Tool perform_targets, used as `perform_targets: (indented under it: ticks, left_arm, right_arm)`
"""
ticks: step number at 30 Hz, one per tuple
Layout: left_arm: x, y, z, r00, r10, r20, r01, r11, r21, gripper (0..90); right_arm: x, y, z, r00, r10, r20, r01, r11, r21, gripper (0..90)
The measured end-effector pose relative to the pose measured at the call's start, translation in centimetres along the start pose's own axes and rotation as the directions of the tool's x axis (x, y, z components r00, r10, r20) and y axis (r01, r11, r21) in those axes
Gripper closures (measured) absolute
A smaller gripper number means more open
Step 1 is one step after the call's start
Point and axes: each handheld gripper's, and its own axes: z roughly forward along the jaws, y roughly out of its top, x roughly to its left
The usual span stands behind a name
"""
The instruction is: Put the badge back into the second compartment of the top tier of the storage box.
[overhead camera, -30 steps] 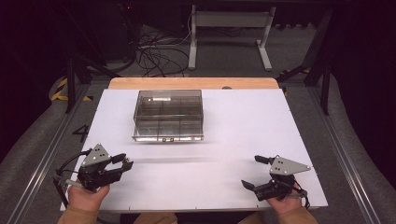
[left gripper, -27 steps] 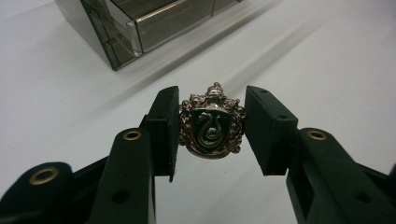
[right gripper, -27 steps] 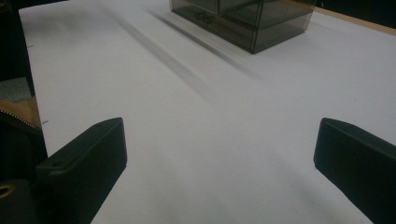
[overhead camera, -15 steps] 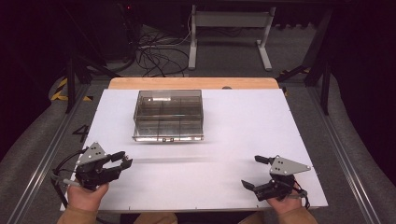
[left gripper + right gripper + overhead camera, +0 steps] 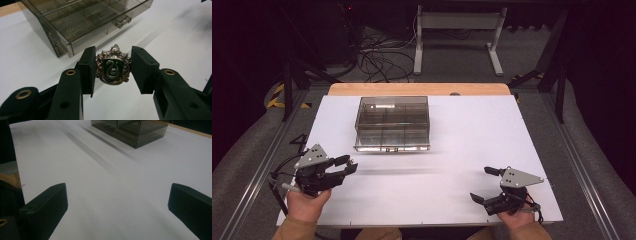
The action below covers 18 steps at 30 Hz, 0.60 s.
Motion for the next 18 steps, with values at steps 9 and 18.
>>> perform_targets:
  ticks: [9,18]
  left_arm:
    - [-0.2,2.0,0.9,0.9995,0.021,0.022,-0.021,0.9998,-0.006,57.4]
    - [-0.2,3.5,1.8,0.9985,0.014,0.052,-0.013,0.9998,-0.016,57.4]
  right_arm:
    - [0.0,0.0,0.0,1.0000,0.001,0.000,-0.001,1.000,0.001,3.0]
    - [0.0,0.0,0.0,1.0000,0.002,-0.003,-0.002,1.000,0.002,2.9]
